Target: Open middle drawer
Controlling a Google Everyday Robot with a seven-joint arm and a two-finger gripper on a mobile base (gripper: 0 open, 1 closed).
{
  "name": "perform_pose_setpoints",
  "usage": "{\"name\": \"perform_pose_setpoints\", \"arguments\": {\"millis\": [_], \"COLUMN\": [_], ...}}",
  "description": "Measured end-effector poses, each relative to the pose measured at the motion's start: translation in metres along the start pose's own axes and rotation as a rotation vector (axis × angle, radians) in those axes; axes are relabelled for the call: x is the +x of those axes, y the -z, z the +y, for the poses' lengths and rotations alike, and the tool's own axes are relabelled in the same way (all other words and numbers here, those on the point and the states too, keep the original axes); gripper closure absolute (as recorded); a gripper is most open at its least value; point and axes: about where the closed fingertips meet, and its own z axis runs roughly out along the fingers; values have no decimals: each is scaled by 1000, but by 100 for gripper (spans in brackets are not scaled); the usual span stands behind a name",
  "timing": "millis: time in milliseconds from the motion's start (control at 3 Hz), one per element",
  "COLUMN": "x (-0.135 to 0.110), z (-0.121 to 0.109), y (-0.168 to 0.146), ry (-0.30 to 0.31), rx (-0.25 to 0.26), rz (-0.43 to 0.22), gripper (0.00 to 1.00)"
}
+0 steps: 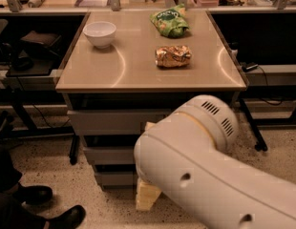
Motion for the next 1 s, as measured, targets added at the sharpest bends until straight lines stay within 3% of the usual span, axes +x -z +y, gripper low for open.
{"name": "perform_pose_setpoints", "arguments": {"millis": [333, 667, 1000], "x": [-18, -30, -30], "z": [20, 12, 12], "y": [-55, -60, -60], "ry": [86, 119, 119], "rx": [-12, 29, 29], "rz": [17, 30, 30], "gripper": [0, 0, 0]}}
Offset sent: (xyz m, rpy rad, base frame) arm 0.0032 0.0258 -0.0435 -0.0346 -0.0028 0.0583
